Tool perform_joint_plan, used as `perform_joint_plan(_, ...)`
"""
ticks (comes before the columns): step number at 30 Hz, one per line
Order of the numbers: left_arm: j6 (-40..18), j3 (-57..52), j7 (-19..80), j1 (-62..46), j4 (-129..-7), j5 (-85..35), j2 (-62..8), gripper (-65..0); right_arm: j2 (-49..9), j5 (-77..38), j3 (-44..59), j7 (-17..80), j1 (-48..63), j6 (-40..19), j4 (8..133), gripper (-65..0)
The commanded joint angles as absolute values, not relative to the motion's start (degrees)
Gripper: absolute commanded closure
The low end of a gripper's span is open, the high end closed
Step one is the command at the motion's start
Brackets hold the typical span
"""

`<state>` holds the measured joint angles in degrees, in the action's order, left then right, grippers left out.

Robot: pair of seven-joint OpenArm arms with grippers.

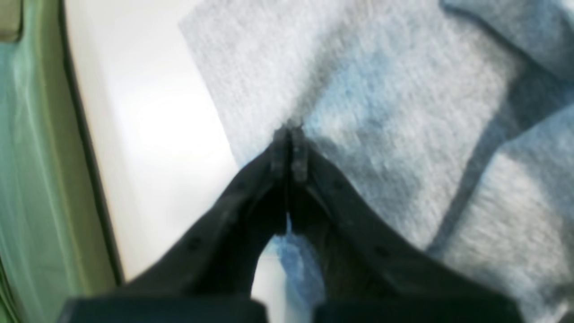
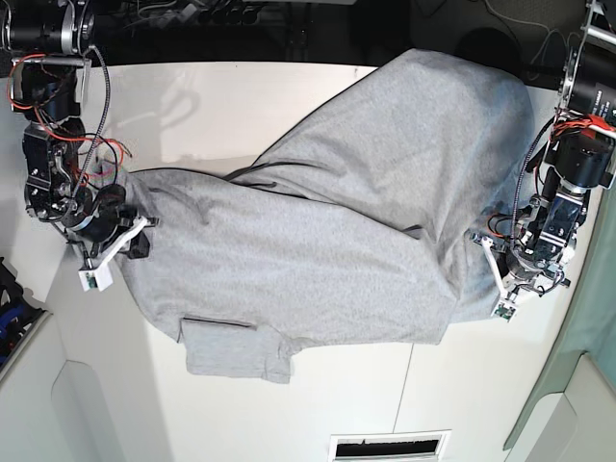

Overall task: Layout the t-shirt on the table in an organized manner, then fold the t-shirt properly
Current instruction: 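Grasp the shirt edges with both grippers and stretch them apart, then release the shirt and regrasp its corner with the left gripper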

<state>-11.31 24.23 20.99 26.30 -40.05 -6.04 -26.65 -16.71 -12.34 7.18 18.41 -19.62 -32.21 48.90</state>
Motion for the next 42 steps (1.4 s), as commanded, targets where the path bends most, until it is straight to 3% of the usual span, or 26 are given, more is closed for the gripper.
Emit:
perform_joint_plan(1, -11.81, 23.92, 22.11, 26.74, -40.47, -5.93, -27.31, 0.0, -18.22, -11.44, 6.87, 18.04, -21.19, -32.01, 49.01, 0.0)
perform_joint_plan(9, -10.07, 23.92, 21.50, 26.87, -40.14, -4.10, -29.08, 0.0, -24.91, -14.28, 6.68, 17.78, -17.63, -31.70, 48.40, 0.0)
perform_joint_plan(15, -11.79, 23.92, 20.84, 27.77, -40.14, -3.99, -28.49, 0.0, -28.71, -19.20, 7.29, 17.78, -15.33, -31.42, 48.49, 0.0)
perform_joint_plan(27, -11.86, 23.97, 22.28, 30.94, -41.93, -6.02, -27.40, 0.0, -29.41, -31.05, 21.02, 18.26, -14.59, -32.34, 57.43, 0.0)
perform_joint_plan(29, -12.99, 23.97, 23.62, 31.27, -45.23, -9.93, -28.69, -5.5, -29.98, -31.07, 23.62, 21.47, -14.57, -32.12, 60.03, 0.0)
perform_joint_plan(30, -13.91, 23.97, 24.80, 31.24, -47.46, -12.14, -29.54, -8.0, -30.37, -31.07, 24.86, 23.66, -14.55, -31.88, 61.14, -1.0)
perform_joint_plan(32, -15.31, 23.97, 27.94, 31.03, -52.29, -16.99, -31.33, -10.5, -31.55, -31.09, 27.22, 27.42, -14.41, -31.70, 62.37, -10.1)
perform_joint_plan(35, -17.98, 23.97, 32.34, 29.41, -60.10, -23.79, -34.30, -10.6, -34.54, -31.14, 29.80, 30.48, -13.41, -31.75, 62.41, -20.6)
perform_joint_plan(42, -20.16, 23.97, 36.38, 18.37, -79.07, -28.10, -40.10, -10.6, -42.15, -32.14, 29.15, 30.50, -4.58, -32.97, 62.41, -22.3)
